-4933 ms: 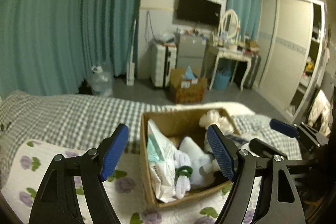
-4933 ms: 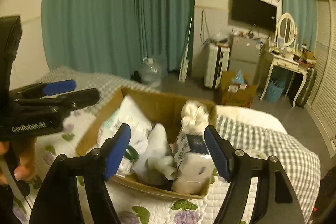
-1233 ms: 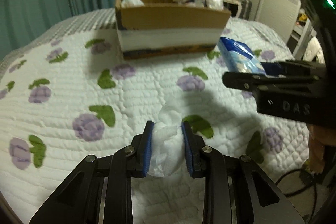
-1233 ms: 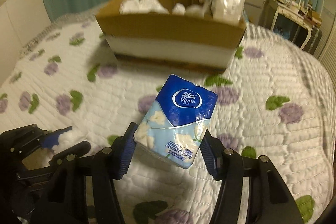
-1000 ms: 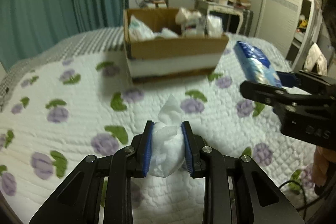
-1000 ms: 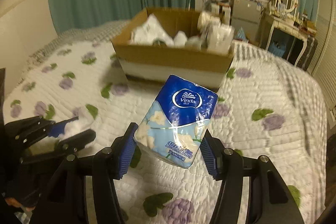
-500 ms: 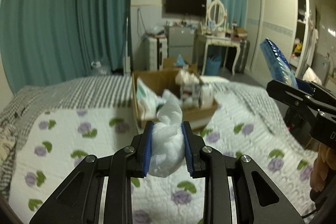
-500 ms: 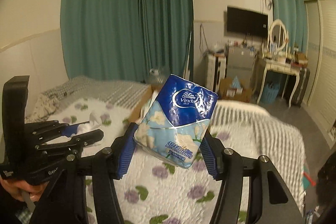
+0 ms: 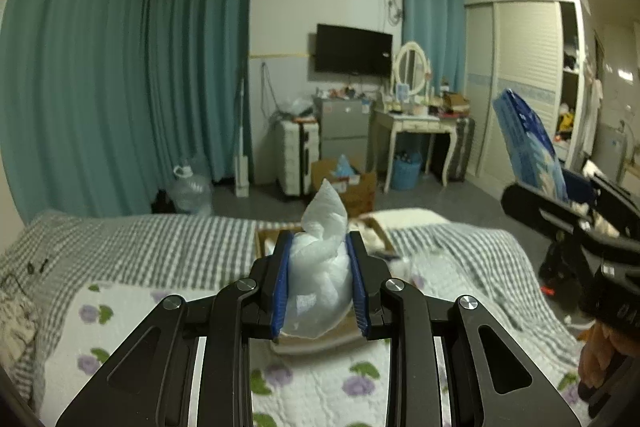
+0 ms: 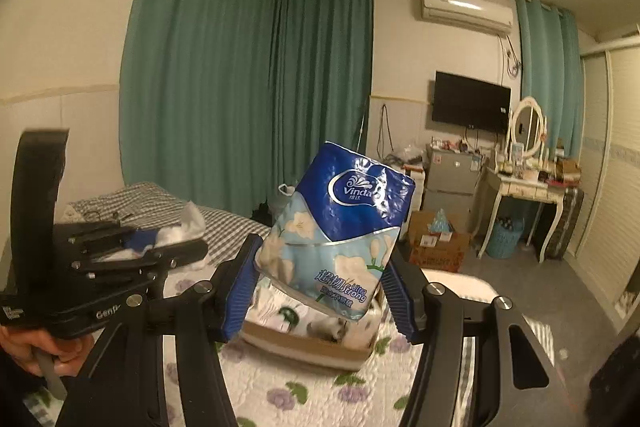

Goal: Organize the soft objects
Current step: 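Carry the tissue and blue packet over the box and release both into it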

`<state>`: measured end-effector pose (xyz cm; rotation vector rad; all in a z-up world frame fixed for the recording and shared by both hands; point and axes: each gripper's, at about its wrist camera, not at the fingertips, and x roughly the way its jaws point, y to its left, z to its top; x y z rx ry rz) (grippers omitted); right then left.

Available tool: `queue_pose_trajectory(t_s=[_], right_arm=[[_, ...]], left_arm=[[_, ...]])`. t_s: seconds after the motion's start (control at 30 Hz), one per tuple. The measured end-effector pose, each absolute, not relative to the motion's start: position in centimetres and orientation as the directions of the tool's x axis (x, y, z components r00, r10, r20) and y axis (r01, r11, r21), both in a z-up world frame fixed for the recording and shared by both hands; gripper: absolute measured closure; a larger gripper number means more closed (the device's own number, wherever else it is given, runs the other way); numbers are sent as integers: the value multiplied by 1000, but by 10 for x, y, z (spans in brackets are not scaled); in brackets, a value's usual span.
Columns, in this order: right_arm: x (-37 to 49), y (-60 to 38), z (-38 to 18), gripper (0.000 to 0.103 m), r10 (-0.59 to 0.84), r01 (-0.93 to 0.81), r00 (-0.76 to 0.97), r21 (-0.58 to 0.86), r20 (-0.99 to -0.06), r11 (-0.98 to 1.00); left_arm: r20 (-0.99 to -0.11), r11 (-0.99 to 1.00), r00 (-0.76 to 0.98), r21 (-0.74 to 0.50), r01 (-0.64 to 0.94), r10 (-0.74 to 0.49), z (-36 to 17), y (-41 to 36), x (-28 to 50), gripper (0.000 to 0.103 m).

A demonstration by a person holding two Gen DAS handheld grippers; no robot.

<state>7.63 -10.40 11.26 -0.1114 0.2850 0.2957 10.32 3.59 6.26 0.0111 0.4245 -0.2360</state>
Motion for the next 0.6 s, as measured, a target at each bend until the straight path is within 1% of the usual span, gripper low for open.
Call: queue_pose_trajectory(t_s=[0.13, 0.23, 0.47, 0.6], right_arm=[[102, -94, 114, 45, 279, -310, 915, -64, -293, 949], [124, -89, 107, 45, 277, -311, 910, -66, -309, 948], [182, -79, 69, 45, 259, -318, 884, -94, -388, 943], [214, -74, 40, 45, 256, -332, 858, -101, -446, 938]], left_arm=[[-403, 978, 895, -9, 208, -194, 66, 41, 136, 77], [-418, 976, 887, 1, 218, -198, 62, 41, 160, 77], [-492, 976, 847, -19, 219, -199, 35, 40, 221, 77], [-542, 968, 808, -45, 246, -231, 14, 35, 253, 77]])
